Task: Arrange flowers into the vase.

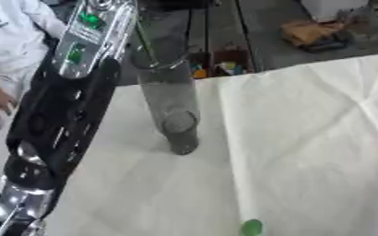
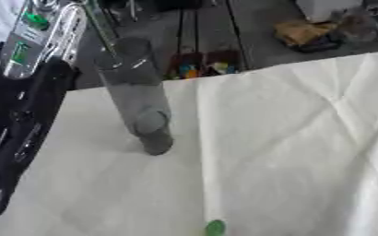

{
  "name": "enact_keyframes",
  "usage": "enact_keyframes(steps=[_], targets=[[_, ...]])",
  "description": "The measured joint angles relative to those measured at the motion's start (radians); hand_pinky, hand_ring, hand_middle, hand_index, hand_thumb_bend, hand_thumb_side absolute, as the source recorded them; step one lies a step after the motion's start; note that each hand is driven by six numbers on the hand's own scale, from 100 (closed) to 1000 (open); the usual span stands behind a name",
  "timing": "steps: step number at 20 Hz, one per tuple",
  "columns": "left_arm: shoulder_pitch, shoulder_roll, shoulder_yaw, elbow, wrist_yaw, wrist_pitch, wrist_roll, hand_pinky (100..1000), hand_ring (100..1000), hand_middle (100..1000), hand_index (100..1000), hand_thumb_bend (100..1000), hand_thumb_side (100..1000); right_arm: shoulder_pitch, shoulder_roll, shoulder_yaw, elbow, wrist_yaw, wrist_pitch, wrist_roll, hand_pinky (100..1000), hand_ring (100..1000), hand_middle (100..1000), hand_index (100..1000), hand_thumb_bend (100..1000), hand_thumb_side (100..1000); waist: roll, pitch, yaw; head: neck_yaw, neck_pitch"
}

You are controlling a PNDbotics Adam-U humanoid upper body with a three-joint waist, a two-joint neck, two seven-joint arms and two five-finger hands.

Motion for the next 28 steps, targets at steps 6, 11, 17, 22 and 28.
enact_keyframes(steps=[6, 11, 17, 22, 28], targets=[[0.007, 0.000, -0.001, -0.004, -0.006, 0.009, -0.009, 100, 388, 311, 100, 541, 444, 0.000, 0.000, 0.000, 0.000, -0.001, 0.001, 0.000, 667, 782, 573, 827, 100, 1000, 0.000, 0.000, 0.000, -0.001, 0.000], [0.009, 0.000, -0.011, -0.007, -0.005, 0.013, -0.013, 169, 487, 446, 100, 571, 502, 0.000, 0.000, -0.004, 0.000, -0.001, 0.003, -0.003, 666, 782, 573, 827, 100, 1000, 0.000, -0.002, 0.000, -0.005, -0.001], [0.018, 0.000, -0.026, -0.022, -0.004, 0.017, -0.017, 236, 496, 443, 100, 609, 651, 0.000, 0.001, -0.005, 0.000, -0.001, 0.005, -0.005, 666, 782, 572, 828, 100, 1000, 0.000, -0.002, 0.000, -0.006, -0.008], [0.024, 0.000, -0.041, -0.037, 0.004, 0.014, -0.014, 255, 503, 448, 100, 518, 680, 0.000, 0.001, -0.005, 0.000, -0.001, 0.006, -0.005, 666, 782, 572, 828, 100, 1000, 0.000, -0.002, 0.000, -0.008, -0.009], [0.026, 0.000, -0.043, -0.040, 0.010, 0.012, -0.012, 336, 586, 558, 114, 442, 650, 0.000, 0.001, -0.005, 0.000, -0.001, 0.007, -0.007, 665, 782, 571, 827, 100, 1000, 0.000, -0.002, 0.001, -0.008, -0.009]])
